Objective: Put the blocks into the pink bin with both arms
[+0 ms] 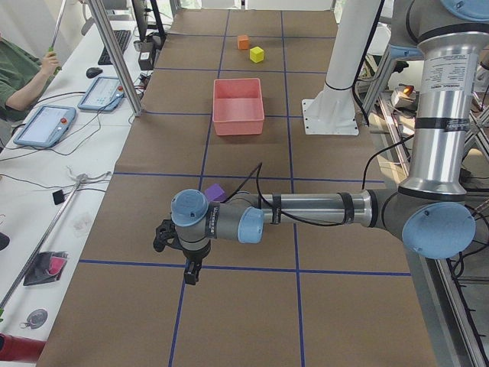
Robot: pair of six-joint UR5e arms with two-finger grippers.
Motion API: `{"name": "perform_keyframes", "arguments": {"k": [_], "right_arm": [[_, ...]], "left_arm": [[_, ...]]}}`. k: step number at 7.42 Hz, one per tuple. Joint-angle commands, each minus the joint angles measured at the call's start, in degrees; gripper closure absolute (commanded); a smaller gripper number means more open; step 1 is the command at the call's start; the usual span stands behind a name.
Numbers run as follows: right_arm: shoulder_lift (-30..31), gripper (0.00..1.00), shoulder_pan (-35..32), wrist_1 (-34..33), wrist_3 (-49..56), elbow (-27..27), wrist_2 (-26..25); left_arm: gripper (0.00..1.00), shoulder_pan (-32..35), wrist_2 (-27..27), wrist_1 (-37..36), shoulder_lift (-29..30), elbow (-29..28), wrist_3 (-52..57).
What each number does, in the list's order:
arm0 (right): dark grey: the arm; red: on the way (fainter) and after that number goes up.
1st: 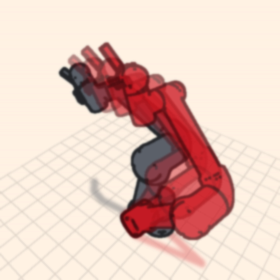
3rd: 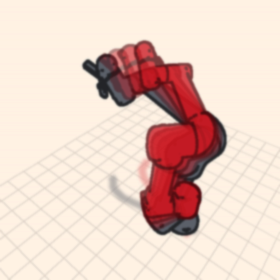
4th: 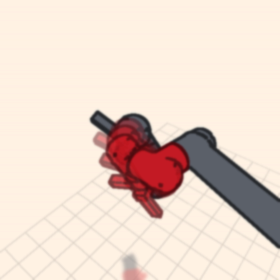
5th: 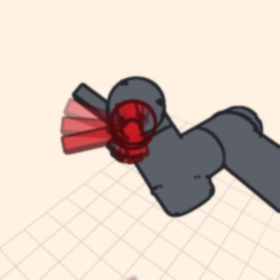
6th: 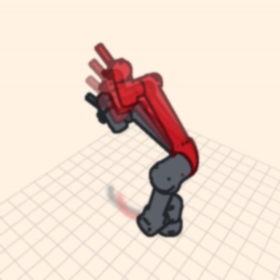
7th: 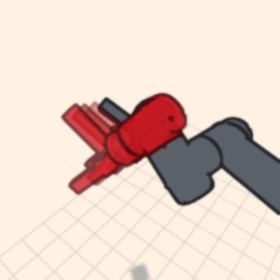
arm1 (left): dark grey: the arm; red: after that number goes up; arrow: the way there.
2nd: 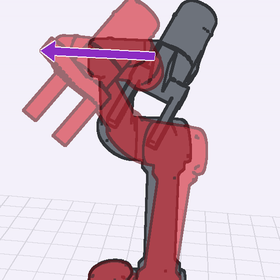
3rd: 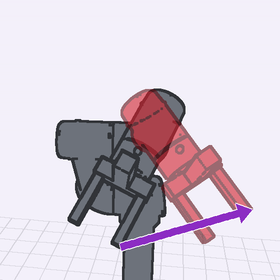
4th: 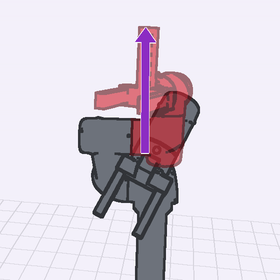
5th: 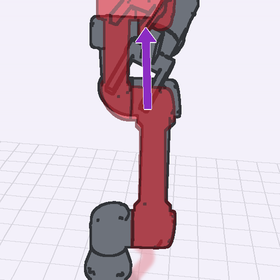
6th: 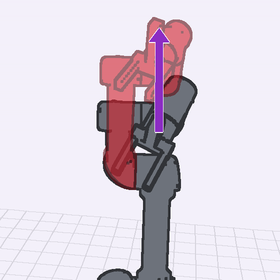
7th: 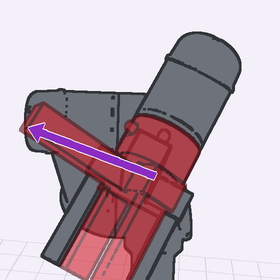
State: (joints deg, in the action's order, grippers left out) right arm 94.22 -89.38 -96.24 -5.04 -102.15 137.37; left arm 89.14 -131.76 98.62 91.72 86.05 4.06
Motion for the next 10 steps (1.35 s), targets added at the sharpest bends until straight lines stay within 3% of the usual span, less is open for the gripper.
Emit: {"name": "perform_keyframes", "arguments": {"k": [1,3,9,10], "right_arm": [[-0.17,0.00,-0.01,0.00,-0.14,-0.06,-0.08],[-0.18,0.00,0.08,0.09,-0.06,-0.07,0.01],[-2.63,0.00,0.25,0.00,0.38,-1.04,0.36],[-2.55,0.00,0.43,0.09,0.03,-0.51,0.18]], "left_arm": [[0.00,-0.02,0.01,0.08,-0.05,0.00,-0.02],[0.00,0.07,0.10,0.00,0.65,0.17,-0.28],[0.00,-5.63,-0.60,0.96,0.65,10.62,-0.46],[0.00,-6.43,-4.00,0.79,0.66,10.90,-2.81]]}}
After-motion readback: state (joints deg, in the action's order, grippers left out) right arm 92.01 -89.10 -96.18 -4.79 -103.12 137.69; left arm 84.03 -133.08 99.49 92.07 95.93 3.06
